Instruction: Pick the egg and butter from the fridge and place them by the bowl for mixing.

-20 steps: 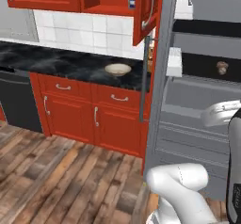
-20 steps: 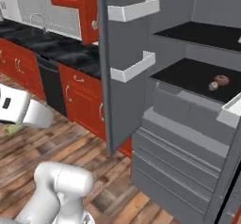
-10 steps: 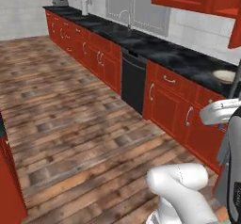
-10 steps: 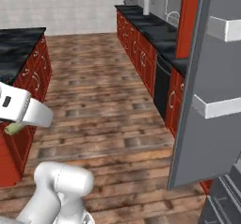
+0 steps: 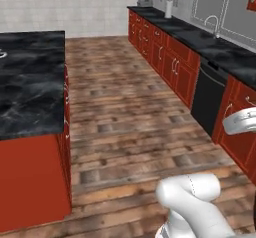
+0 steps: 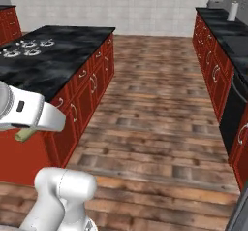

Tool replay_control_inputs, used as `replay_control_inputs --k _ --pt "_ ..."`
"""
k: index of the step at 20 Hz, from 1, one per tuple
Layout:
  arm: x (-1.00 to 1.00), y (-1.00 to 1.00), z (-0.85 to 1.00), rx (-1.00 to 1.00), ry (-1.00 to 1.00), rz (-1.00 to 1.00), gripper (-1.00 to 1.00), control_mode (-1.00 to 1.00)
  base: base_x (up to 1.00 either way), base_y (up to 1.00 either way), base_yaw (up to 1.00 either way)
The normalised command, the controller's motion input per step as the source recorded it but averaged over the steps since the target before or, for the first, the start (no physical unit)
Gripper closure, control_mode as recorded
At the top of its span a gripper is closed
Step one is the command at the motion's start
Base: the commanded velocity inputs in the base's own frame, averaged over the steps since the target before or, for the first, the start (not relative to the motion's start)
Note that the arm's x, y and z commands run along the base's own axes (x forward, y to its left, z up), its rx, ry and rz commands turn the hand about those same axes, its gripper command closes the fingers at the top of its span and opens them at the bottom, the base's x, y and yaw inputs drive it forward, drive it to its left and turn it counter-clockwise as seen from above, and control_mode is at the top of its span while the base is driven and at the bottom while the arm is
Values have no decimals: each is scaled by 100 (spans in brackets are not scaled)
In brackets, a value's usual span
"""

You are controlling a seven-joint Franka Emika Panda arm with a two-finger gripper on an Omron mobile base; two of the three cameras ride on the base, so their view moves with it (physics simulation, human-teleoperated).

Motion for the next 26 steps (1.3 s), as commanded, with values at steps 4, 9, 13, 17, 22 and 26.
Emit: replay_control_inputs --k 4,9,13,17,22,26 --pt "0 0 0 0 0 0 100 100 100 -19 0" --pt "0 0 0 0 0 0 100 100 100 -19 0" --pt "0 0 0 0 0 0 100 100 63 -27 -59" --pt "0 0 0 0 0 0 100 100 0 -11 -92" --pt "0 0 0 0 0 0 100 100 0 -8 -93" --pt "0 0 0 0 0 0 100 100 16 -11 -83"
